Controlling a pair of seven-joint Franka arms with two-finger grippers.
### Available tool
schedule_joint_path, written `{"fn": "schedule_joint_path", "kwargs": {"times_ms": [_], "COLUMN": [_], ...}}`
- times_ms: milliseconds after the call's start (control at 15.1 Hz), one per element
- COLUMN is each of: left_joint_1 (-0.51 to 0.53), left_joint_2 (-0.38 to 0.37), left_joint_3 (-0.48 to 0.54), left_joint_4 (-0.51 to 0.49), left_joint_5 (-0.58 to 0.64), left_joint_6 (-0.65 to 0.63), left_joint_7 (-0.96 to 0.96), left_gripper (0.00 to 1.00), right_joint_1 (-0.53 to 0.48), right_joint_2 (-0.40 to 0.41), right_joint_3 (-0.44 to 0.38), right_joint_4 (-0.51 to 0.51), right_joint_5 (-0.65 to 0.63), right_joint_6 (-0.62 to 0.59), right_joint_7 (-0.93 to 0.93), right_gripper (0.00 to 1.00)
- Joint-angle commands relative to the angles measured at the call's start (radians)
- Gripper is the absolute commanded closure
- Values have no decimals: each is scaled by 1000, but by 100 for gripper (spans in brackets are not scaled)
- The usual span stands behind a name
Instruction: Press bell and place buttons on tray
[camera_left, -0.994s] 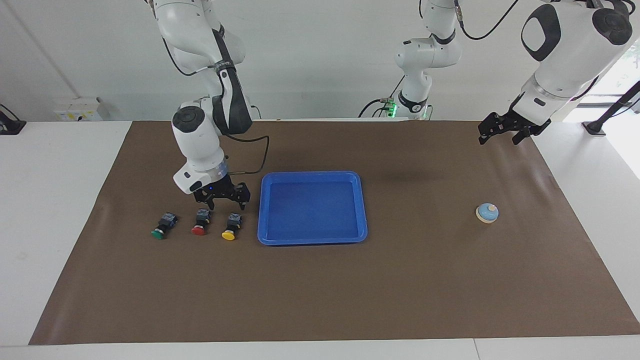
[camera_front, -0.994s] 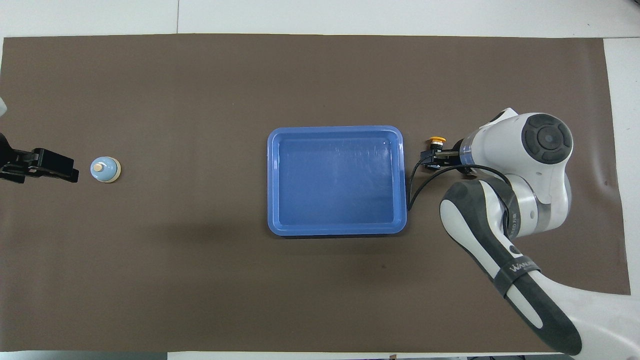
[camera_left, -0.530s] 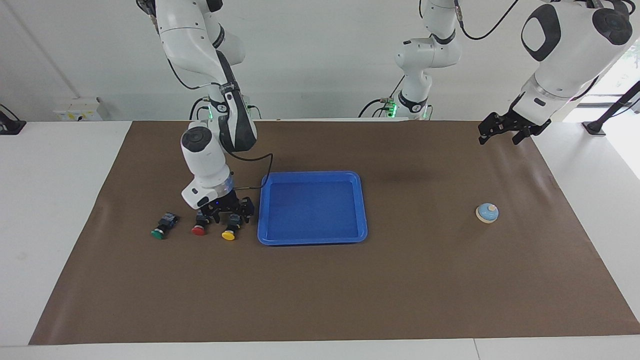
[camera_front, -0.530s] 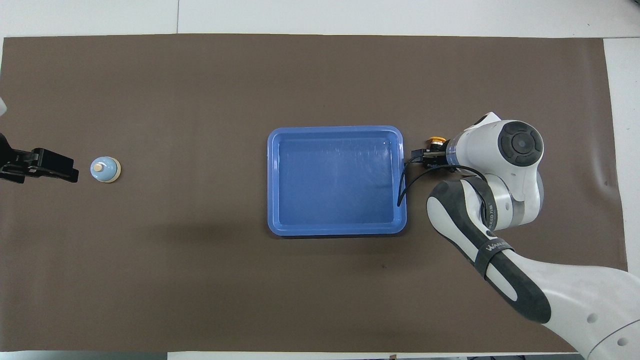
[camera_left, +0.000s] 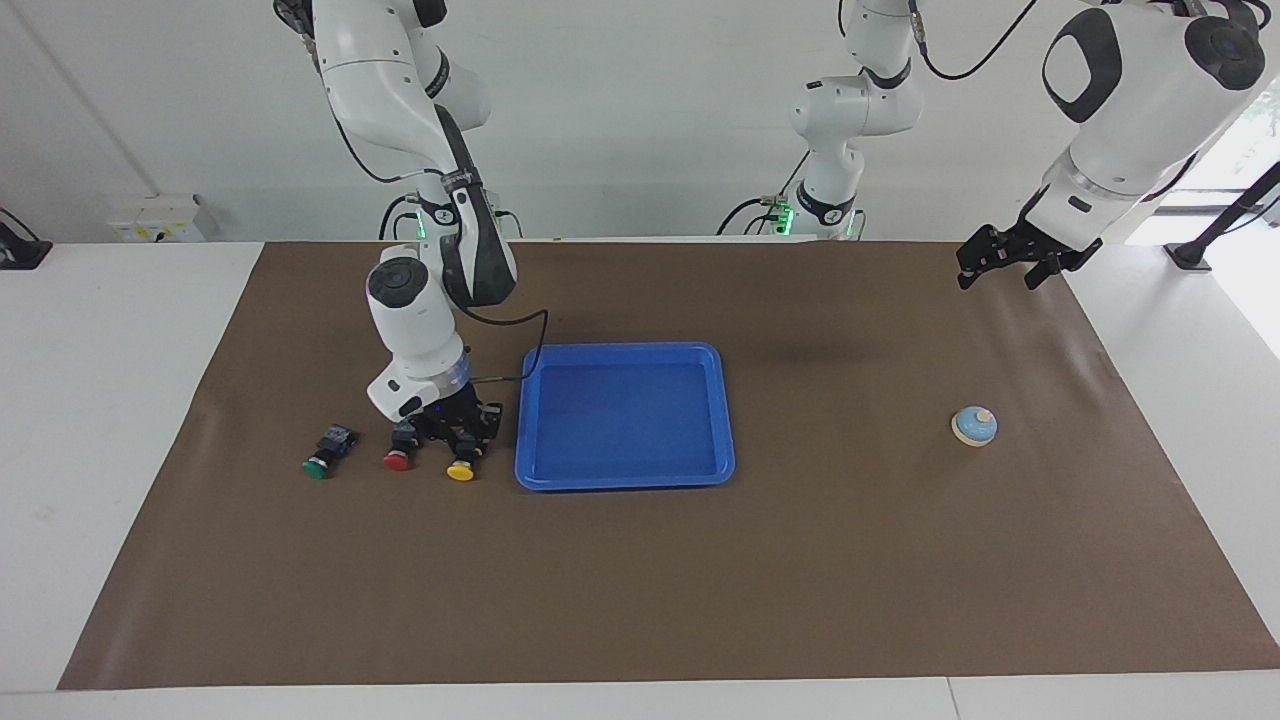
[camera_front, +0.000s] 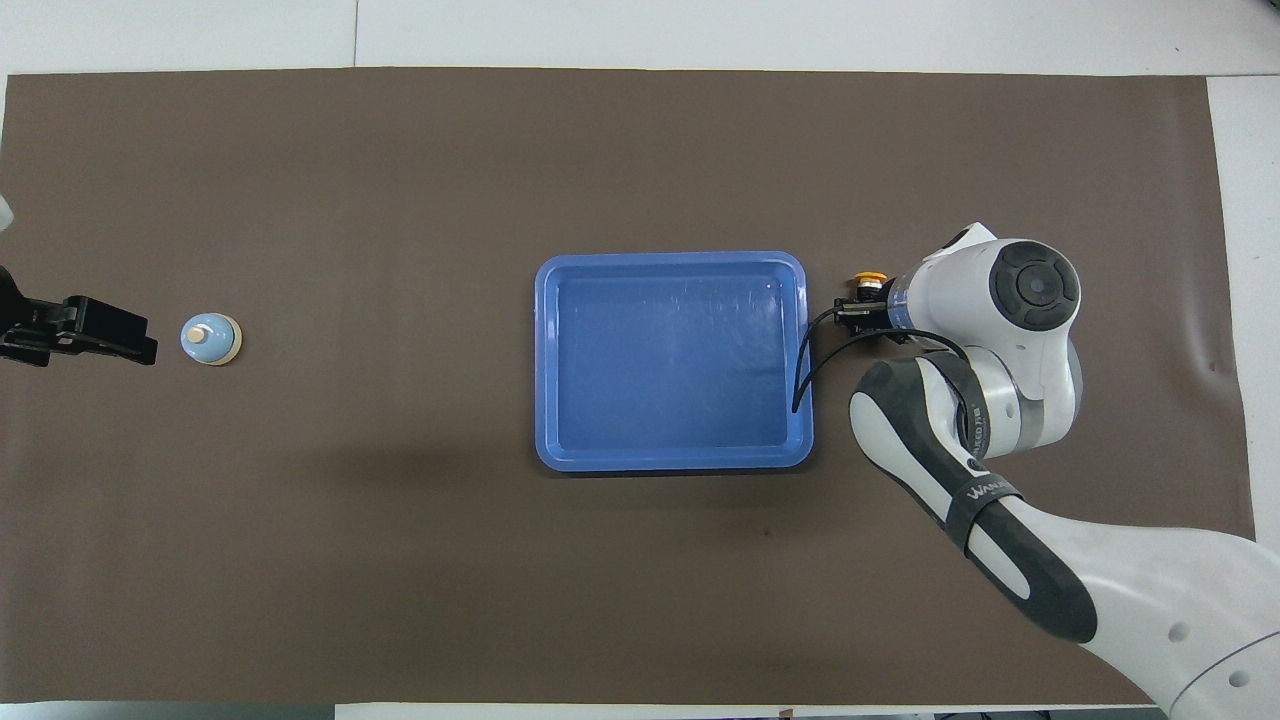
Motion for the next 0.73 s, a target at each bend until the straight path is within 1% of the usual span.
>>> {"fn": "schedule_joint_path", "kwargs": {"times_ms": [0, 133, 199, 265, 464, 530, 663], "left_joint_1": [-4, -4, -4, -4, -4, -4, -4], "left_joint_2": [-16, -16, -16, -16, -16, -16, -16], "left_joint_3": [5, 5, 5, 5, 5, 5, 5], "left_joint_4": [-14, -14, -14, -14, -14, -14, -14], "left_joint_5": [0, 0, 0, 0, 0, 0, 0], "left_joint_6": [3, 3, 3, 3, 3, 3, 3], "left_joint_7": [-12, -12, -12, -12, -12, -12, -12], "left_gripper": [0, 0, 0, 0, 0, 0, 0], "right_joint_1": [0, 31, 55, 89, 196, 220, 241], "right_joint_2": [0, 1, 1, 4, 16, 29, 52], "right_joint_3": [5, 5, 5, 5, 5, 5, 5], "right_joint_4": [123, 238, 288, 322, 315, 298, 249], "right_joint_5": [-16, -5, -3, -5, -5, -6, -7], "right_joint_6": [-156, -306, -368, -402, -358, -323, -225], "right_joint_7": [11, 32, 72, 126, 294, 340, 372], "right_gripper": [100, 100, 100, 100, 100, 100, 100]}}
